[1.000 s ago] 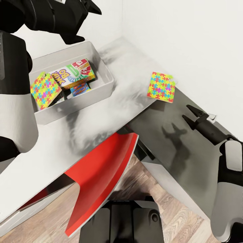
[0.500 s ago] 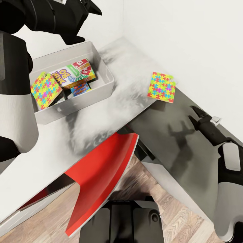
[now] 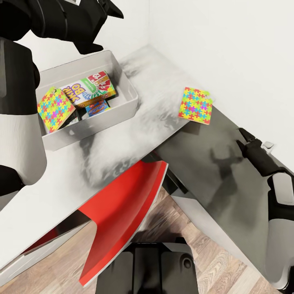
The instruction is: Put all the toys in the child's room - the three board games (two on the bed and one on the table), the two jigsaw puzzles on the table, and the tennis ball on the table - inside the toy box on the table in the child's room.
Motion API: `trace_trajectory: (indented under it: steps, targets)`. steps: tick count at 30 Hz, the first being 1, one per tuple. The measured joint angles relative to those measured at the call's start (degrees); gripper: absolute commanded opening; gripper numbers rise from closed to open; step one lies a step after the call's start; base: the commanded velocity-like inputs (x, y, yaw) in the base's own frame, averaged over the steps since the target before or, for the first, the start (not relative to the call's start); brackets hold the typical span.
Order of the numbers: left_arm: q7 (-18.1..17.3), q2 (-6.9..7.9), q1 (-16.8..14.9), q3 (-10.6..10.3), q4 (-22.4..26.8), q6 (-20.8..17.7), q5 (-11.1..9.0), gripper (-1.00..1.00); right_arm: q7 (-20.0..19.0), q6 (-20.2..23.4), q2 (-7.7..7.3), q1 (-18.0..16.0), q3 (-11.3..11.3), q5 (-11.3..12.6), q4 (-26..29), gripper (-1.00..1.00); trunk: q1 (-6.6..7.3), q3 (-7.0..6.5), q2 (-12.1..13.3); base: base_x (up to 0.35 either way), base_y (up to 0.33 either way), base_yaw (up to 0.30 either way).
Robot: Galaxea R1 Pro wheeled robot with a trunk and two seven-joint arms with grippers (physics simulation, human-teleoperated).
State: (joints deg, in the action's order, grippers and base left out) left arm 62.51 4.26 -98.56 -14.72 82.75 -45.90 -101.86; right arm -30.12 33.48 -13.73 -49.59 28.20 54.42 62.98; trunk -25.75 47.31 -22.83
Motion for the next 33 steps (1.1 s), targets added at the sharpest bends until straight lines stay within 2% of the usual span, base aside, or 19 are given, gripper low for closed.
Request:
trace_trajectory:
  steps: [5,12,33]
  targets:
    - [0.0,-0.17,-0.01,0.0,-0.01,0.0,0.0,1.0,0.04,-2.48,-0.67,-1.25,-0.05,-0.09,-2.84,1.0,0.0,0.0,0.0,0.0,0.0,0.0]
    - [0.0,-0.27,-0.02,0.0,-0.03,0.0,-0.01,1.0,0.02,-3.59,-0.92,-1.93,-0.08,-0.36,-4.45,1.0,0.0,0.0,0.0,0.0,0.0,0.017]
    - [0.0,-0.53,0.0,0.0,-0.06,0.0,0.05,1.0,0.04,-4.32,-0.91,-2.37,-0.18,-0.57,-5.69,1.0,0.0,0.0,0.0,0.0,0.0,0.153]
